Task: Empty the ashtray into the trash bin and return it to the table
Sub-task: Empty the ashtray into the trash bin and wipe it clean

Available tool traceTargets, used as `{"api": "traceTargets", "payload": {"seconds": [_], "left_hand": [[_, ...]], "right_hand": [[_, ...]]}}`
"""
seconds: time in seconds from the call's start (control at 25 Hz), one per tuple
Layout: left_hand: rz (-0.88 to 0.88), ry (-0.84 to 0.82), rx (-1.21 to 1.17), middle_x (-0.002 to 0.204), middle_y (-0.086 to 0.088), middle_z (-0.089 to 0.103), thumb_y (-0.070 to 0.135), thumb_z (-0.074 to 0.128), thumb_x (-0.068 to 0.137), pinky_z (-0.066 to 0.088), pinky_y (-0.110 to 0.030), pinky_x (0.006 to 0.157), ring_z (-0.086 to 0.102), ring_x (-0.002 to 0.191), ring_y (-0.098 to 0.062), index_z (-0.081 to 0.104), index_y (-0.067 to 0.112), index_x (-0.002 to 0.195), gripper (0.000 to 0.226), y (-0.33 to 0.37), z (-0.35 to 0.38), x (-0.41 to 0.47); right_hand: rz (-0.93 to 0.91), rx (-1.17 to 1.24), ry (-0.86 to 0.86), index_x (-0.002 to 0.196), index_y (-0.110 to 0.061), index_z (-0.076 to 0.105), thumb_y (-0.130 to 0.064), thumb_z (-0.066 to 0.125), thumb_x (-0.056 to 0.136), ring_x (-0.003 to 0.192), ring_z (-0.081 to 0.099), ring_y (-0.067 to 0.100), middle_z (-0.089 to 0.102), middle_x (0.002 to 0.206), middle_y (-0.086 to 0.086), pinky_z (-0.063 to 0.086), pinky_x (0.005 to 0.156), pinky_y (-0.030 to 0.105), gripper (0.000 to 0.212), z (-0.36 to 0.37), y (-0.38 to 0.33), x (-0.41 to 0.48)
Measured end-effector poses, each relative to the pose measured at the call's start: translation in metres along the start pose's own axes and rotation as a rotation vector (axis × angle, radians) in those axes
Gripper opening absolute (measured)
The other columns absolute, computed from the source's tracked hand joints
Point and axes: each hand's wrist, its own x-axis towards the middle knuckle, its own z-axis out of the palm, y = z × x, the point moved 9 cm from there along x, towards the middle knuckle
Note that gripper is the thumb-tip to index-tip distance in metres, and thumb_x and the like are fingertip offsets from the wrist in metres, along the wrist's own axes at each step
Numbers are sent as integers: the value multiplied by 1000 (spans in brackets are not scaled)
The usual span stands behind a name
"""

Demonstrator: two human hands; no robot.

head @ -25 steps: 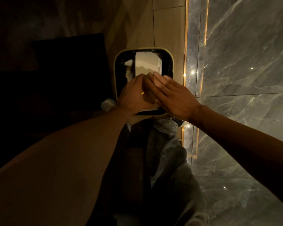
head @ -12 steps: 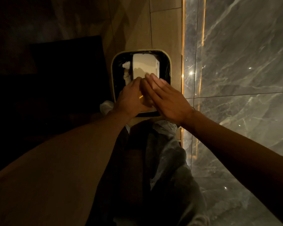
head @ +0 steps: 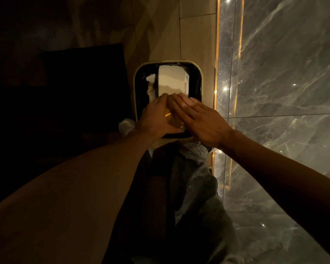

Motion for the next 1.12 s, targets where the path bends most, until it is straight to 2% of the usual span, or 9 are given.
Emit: {"api": "traceTargets", "payload": {"seconds": [0.2, 0.28, 0.44, 0.56, 0.64, 0.8, 0.92, 1.04, 1.12], "left_hand": [[-34, 0, -1, 144, -6, 49, 48, 90, 51, 43, -39, 106, 48, 131, -26, 38, 15, 143, 110, -4, -3, 0], [-19, 19, -40, 140, -5, 53, 47, 90, 51, 46, -39, 104, 52, 128, -26, 40, 17, 140, 107, -3, -3, 1], [-19, -13, 55, 146, -6, 46, 47, 89, 53, 41, -38, 105, 47, 130, -27, 34, 15, 145, 112, -1, -3, 1], [-5, 10, -1, 141, -6, 51, 48, 89, 51, 45, -42, 104, 51, 127, -27, 38, 15, 142, 110, 1, -5, 3], [-15, 2, 17, 142, -7, 50, 47, 90, 50, 45, -43, 104, 50, 127, -28, 37, 15, 142, 111, 1, -5, 4], [2, 7, -3, 137, -5, 55, 48, 89, 51, 46, -40, 101, 53, 125, -26, 42, 14, 138, 104, 4, -2, 3], [-11, -8, 26, 138, -5, 54, 47, 89, 52, 44, -37, 102, 53, 125, -25, 42, 15, 139, 104, 3, 1, 1], [26, 11, -17, 128, -1, 60, 46, 90, 49, 49, -40, 99, 58, 117, -21, 49, 18, 129, 94, 9, 0, 2], [47, 16, -38, 125, -1, 62, 46, 90, 49, 50, -38, 97, 59, 114, -20, 51, 18, 125, 90, 12, -1, 3]], "right_hand": [[-16, 20, 22, 151, -2, 20, -19, 45, 100, 148, 14, 32, 21, 159, 20, 20, 121, 45, 59, 6, -7, -1], [35, 39, 58, 151, -2, 19, -19, 42, 100, 148, 9, 28, 21, 159, 19, 16, 121, 41, 58, 7, -2, -4], [56, 44, 12, 152, -5, 17, -29, 34, 102, 149, 13, 32, 20, 160, 19, 25, 119, 49, 58, 11, 0, -8], [71, 43, 72, 151, -2, 19, -28, 30, 102, 149, 9, 29, 21, 159, 20, 17, 122, 43, 56, 2, 3, -8], [90, 63, 60, 151, -3, 20, -30, 27, 102, 148, 15, 31, 23, 158, 19, 23, 120, 46, 56, 2, 6, -6], [94, 63, 72, 151, -2, 20, -26, 30, 101, 148, 14, 30, 23, 159, 19, 22, 121, 44, 56, 4, 5, -4], [75, 82, 50, 150, -3, 22, -27, 33, 99, 147, 21, 34, 26, 157, 20, 29, 117, 50, 57, 7, 1, -1], [86, 82, 60, 151, -2, 20, -23, 32, 99, 148, 14, 29, 22, 159, 19, 19, 121, 43, 57, 7, 2, -3], [85, 92, 67, 150, -1, 22, -24, 32, 100, 148, 17, 31, 24, 158, 19, 23, 120, 45, 56, 4, -1, 1]]}}
